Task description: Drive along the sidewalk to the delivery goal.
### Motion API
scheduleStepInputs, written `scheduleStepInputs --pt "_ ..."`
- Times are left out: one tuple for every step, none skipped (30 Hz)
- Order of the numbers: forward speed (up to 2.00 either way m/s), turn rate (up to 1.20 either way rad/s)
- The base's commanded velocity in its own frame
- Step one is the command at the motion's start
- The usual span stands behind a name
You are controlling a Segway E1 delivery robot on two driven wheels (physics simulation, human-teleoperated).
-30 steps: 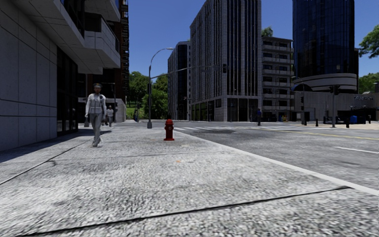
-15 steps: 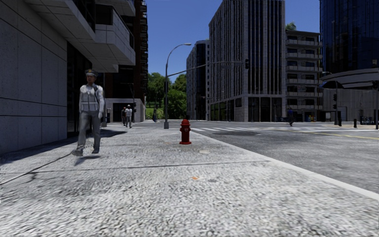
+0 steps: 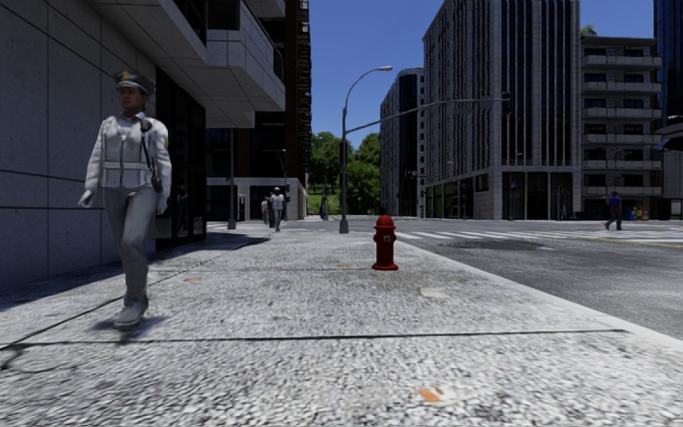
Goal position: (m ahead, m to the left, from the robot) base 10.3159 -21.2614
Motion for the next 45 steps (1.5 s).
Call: scheduleStepInputs --pt "2.00 0.00" --pt "2.00 0.00" --pt "2.00 0.00" --pt "2.00 0.00" --pt "2.00 0.00" --pt "2.00 0.00" --pt "2.00 0.00" --pt "2.00 0.00" --pt "2.00 0.20" --pt "2.00 0.47" --pt "2.00 0.58" --pt "2.00 0.60" --pt "2.00 0.16" --pt "2.00 0.16" --pt "2.00 0.01" --pt "2.00 0.00" --pt "2.00 0.00" --pt "2.00 0.00" --pt "2.00 0.00" --pt "2.00 0.00" --pt "2.00 0.00" --pt "2.00 0.00" --pt "2.00 0.00" --pt "2.00 0.00" --pt "2.00 0.00" --pt "2.00 0.49" --pt "2.00 0.66" --pt "2.00 0.81" --pt "2.00 0.86" --pt "2.00 0.86" --pt "2.00 0.85" --pt "2.00 0.39" --pt "2.00 0.20" --pt "2.00 0.20" --pt "2.00 0.03" --pt "2.00 0.00" --pt "2.00 0.00" --pt "2.00 0.00" --pt "2.00 0.00" --pt "2.00 0.00" --pt "2.00 0.00" --pt "2.00 0.00" --pt "2.00 0.00" --pt "2.00 0.00" --pt "2.00 0.00"
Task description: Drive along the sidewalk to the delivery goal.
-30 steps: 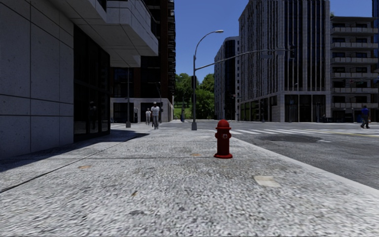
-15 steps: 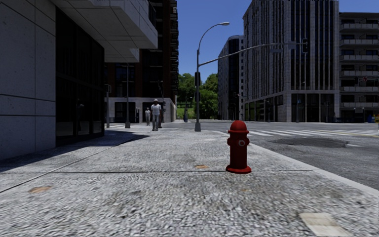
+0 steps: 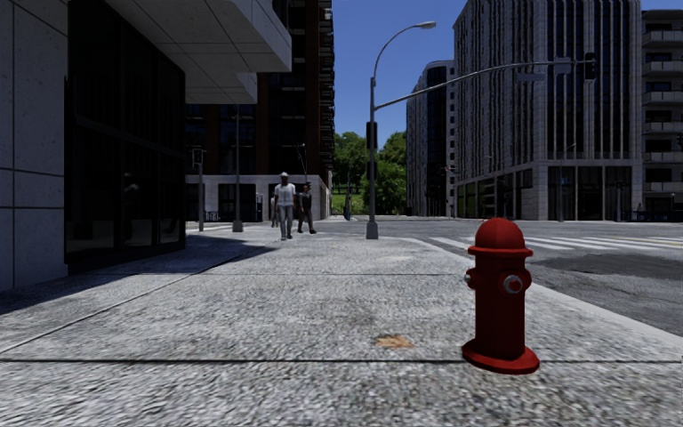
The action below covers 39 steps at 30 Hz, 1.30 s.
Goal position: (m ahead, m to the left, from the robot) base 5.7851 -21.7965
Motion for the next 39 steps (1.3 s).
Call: scheduleStepInputs --pt "2.00 0.00" --pt "2.00 0.00" --pt "2.00 0.00" --pt "2.00 0.00" --pt "2.00 0.00" --pt "2.00 0.00" --pt "2.00 0.46" --pt "2.00 0.56" --pt "2.00 0.60" --pt "2.00 0.54" --pt "2.00 0.08" --pt "2.00 0.08" --pt "2.00 0.00" --pt "2.00 0.00" --pt "2.00 0.00" --pt "2.00 0.00" --pt "2.00 0.00" --pt "2.00 0.00" --pt "2.00 0.00" --pt "2.00 0.00" --pt "2.00 0.00" --pt "2.00 0.00" --pt "2.00 0.00" --pt "2.00 0.00" --pt "2.00 0.00" --pt "2.00 0.00" --pt "2.00 0.00" --pt "2.00 0.00" --pt "2.00 0.00" --pt "2.00 0.00" --pt "2.00 0.00" --pt "2.00 0.00" --pt "2.00 0.00" --pt "2.00 0.00" --pt "2.00 0.00" --pt "2.00 0.00" --pt "2.00 0.00" --pt "2.00 0.00" --pt "2.00 0.00"
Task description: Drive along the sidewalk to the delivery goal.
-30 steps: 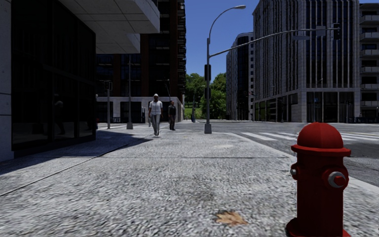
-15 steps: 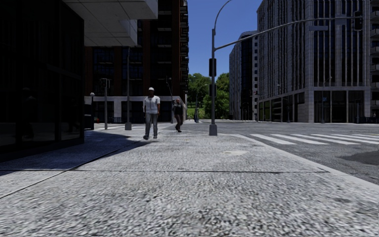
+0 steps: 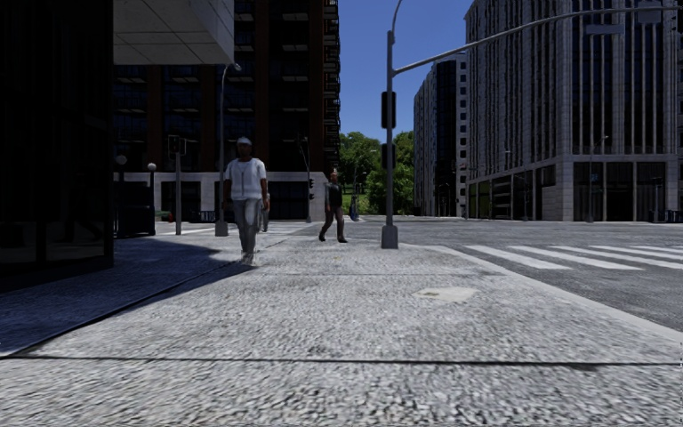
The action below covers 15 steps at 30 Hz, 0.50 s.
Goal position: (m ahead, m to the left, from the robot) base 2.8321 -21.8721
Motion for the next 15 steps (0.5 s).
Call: scheduleStepInputs --pt "2.00 0.00" --pt "2.00 0.00" --pt "2.00 0.00" --pt "2.00 0.00" --pt "2.00 0.00" --pt "2.00 0.00" --pt "2.00 0.00" --pt "2.00 0.00" --pt "2.00 0.00" --pt "2.00 0.00" --pt "2.00 0.00" --pt "2.00 0.00" --pt "2.00 0.00" --pt "2.00 0.00" --pt "2.00 0.00"
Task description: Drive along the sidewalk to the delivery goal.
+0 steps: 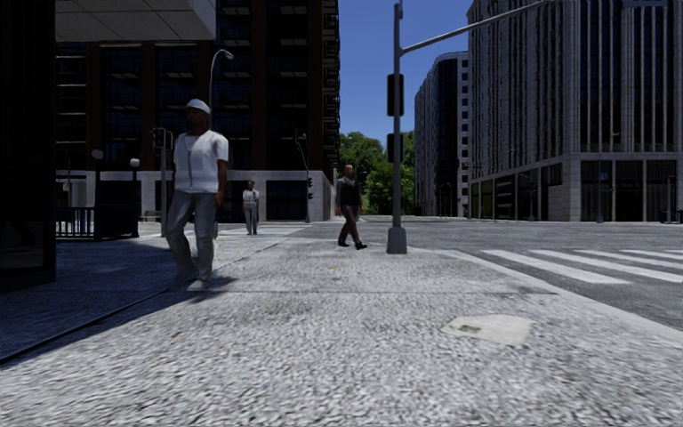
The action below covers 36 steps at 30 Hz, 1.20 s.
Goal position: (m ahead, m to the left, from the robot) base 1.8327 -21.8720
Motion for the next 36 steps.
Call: scheduleStepInputs --pt "2.00 0.00" --pt "2.00 0.00" --pt "2.00 0.00" --pt "2.00 0.00" --pt "2.00 0.00" --pt "2.00 0.00" --pt "2.00 0.00" --pt "2.00 0.00" --pt "2.00 0.00" --pt "2.00 0.00" --pt "2.00 0.00" --pt "2.00 0.00" --pt "2.00 0.00" --pt "2.00 0.00" --pt "2.00 0.00" --pt "2.00 0.00" --pt "2.00 0.00" --pt "2.00 0.00" --pt "2.00 0.00" --pt "2.00 0.00" --pt "2.00 0.00" --pt "2.00 0.00" --pt "2.00 0.00" --pt "2.00 0.00" --pt "2.00 0.00" --pt "2.00 0.00" --pt "2.00 0.00" --pt "2.00 0.00" --pt "2.00 0.00" --pt "2.00 0.00" --pt "2.00 0.00" --pt "2.00 0.00" --pt "2.00 0.00" --pt "2.00 -0.21" --pt "2.00 -0.37" --pt "2.00 -0.49"
